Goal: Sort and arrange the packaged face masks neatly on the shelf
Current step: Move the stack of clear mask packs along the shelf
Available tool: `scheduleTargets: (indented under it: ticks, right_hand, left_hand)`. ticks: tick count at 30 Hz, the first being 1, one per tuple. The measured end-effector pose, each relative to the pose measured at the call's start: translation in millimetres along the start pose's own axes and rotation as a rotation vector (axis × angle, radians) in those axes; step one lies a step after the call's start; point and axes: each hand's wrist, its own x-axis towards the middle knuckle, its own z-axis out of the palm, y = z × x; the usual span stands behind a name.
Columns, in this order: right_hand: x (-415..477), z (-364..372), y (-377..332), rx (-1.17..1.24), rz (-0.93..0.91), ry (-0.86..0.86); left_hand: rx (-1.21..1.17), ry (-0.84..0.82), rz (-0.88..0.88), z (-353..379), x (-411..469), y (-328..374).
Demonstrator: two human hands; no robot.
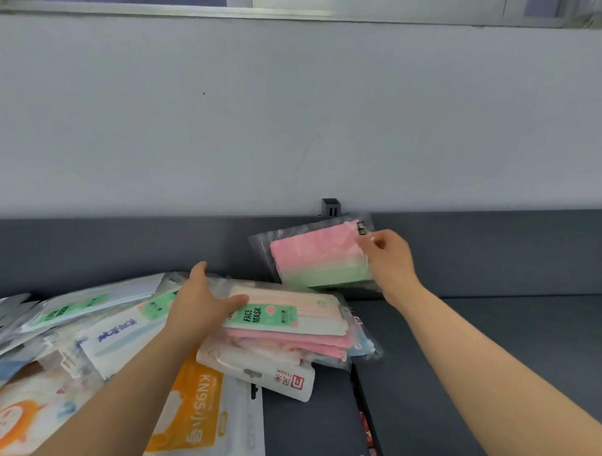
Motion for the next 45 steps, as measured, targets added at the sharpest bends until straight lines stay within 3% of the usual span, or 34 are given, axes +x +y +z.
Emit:
scheduleTargets:
  ticks: [3, 7, 11, 13, 17, 21, 26, 32, 34, 36, 40, 45]
  right_hand:
    - [-9.3, -22.0, -4.6, 0.05, 0.117, 0.02]
    - [-42.0, -33.0, 6.0, 0.144, 0.367, -0.248]
    - [-57.4, -38.8, 18.5, -0.243, 0.358, -0.514]
    - [-56.9, -36.3, 23.4, -0.278, 0.406, -0.541]
    - [-56.6, -23.1, 28.8, -0.083, 0.585, -0.492]
    - [-57.8, -20.0, 29.1, 0.082, 0.692, -0.431]
    - [-58.2, -32.0, 27.0, 0.194, 0.63, -0.36]
    - [-57.5, -75.2, 9.3, 0.297, 0.54, -0.124]
    - [-64.6, -104.1, 9.9, 0.272, 0.525, 0.052]
    - [-67.6, -120.9, 18.6, 0.239, 0.565, 0.081]
    - [-74.2, -126.7, 39.5, 0.167, 0.655, 0.066]
    - [-77.6, -126.8, 49.8, 0.136, 0.64, 0.083]
  left_hand:
    - [-0.024, 0.009, -0.01, -0.7, -3.5, 0.9]
    - [-0.073, 0.068, -0.029, -1.2, -7.7, 5.7]
    - [-0.103, 0.06, -0.06, -3.0, -15.0, 11.8]
    - [-0.01, -0.011, -0.077, -2.4, -21.1, 14.5]
    - [0.119, -0.046, -0.083, 4.8, -28.9, 16.8]
    - [0.097, -0.061, -0.102, 9.7, -31.7, 12.2]
    - [-0.032, -0.055, -0.036, 14.7, -35.5, 17.2]
    - [-0.349, -0.135, 0.016, 30.9, -34.9, 46.2]
    - [-0.44, -0.252, 0.016, 44.3, -34.5, 62.5]
    - [-0.454, -0.325, -0.019, 55.7, -34.5, 65.9]
    - [-0.257, -0.527, 0.002, 61.8, -38.3, 54.8]
    - [0.004, -0.707, 0.068, 56.7, -50.7, 53.6]
